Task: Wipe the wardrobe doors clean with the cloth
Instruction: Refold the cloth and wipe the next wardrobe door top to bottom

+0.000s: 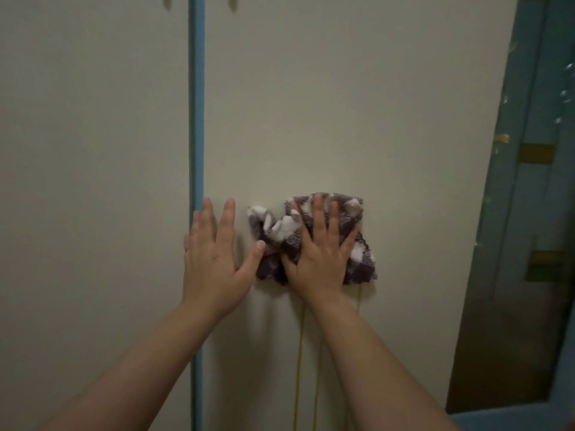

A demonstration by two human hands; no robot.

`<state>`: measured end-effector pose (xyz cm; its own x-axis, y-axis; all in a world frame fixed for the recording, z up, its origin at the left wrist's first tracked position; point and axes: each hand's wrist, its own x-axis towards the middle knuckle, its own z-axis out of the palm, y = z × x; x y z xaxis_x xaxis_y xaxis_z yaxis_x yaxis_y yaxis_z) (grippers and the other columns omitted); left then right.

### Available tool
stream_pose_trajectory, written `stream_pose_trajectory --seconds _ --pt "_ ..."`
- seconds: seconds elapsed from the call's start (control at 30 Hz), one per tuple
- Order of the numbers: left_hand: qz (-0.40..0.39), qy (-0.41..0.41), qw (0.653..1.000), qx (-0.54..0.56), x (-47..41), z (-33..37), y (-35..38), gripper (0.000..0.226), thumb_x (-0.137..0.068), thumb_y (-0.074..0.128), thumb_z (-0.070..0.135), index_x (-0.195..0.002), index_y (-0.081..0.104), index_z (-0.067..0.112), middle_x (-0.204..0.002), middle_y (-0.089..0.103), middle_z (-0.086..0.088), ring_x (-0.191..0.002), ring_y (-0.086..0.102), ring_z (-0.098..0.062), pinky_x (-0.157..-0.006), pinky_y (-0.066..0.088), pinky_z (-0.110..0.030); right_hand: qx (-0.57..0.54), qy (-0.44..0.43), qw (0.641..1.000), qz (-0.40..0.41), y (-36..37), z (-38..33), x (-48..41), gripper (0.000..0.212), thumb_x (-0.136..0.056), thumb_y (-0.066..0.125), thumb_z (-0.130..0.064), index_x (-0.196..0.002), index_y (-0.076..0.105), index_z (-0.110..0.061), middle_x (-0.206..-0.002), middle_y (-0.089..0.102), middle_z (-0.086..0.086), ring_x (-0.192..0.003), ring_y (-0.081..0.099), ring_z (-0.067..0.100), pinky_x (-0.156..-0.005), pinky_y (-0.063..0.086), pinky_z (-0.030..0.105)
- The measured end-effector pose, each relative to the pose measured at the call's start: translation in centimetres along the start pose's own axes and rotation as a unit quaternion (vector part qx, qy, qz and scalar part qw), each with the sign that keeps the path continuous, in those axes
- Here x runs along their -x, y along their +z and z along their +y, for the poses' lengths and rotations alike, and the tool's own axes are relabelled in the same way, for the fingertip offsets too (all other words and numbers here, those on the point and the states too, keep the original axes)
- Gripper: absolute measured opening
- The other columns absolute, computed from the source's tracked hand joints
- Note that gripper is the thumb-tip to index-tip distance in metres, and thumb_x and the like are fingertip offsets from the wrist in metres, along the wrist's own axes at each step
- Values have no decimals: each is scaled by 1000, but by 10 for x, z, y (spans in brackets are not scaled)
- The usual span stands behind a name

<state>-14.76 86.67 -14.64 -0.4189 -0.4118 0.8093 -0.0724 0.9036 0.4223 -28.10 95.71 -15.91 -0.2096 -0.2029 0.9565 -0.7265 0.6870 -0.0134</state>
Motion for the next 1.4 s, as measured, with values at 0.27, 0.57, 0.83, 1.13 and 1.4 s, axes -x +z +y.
stream_pose_trajectory --seconds 0.27,0.57,0.83,1.13,1.4 --pt "3 -66 996 -55 4 12 28 78 -88 38 55 -146 1 18 -154 -11 -13 -141 -14 -28 -112 -3 -49 -95 144 981 93 -31 139 5 79 -83 43 -52 -140 -11 -45 -153 17 6 -140 12 32 -102 4 70" --pt "-28 -75 988 -134 3 14 35 79 -82 21 60 -147 4 18 -153 -15 -17 -140 -16 -33 -109 5 -57 -141 240 956 96 -26 177 37 85 -79 42 -62 -146 2 -27 -149 -4 -14 -142 -3 13 -108 -1 59" --pt "-21 -52 983 -173 2 7 31 82 -79 13 65 -146 12 20 -154 -3 -20 -141 -6 -34 -113 5 -45 -149 287 944 58 -9 177 99 93 -76 43 -66 -147 -3 -27 -152 -9 -11 -142 -9 11 -108 0 64" --pt "-33 -42 984 -168 1 0 23 73 -82 7 65 -146 12 30 -155 -1 -12 -142 -1 -29 -113 6 -45 -90 160 980 73 12 74 88 83 -78 44 -53 -148 3 -33 -153 11 9 -142 1 25 -101 6 72" --pt "-40 6 999 -13 2 -12 9 65 -83 12 60 -141 -3 36 -156 1 -2 -142 -4 -15 -110 -5 -26 -35 116 993 -16 32 -37 74 69 -78 37 -55 -141 23 -31 -156 6 9 -142 -6 28 -106 0 61"
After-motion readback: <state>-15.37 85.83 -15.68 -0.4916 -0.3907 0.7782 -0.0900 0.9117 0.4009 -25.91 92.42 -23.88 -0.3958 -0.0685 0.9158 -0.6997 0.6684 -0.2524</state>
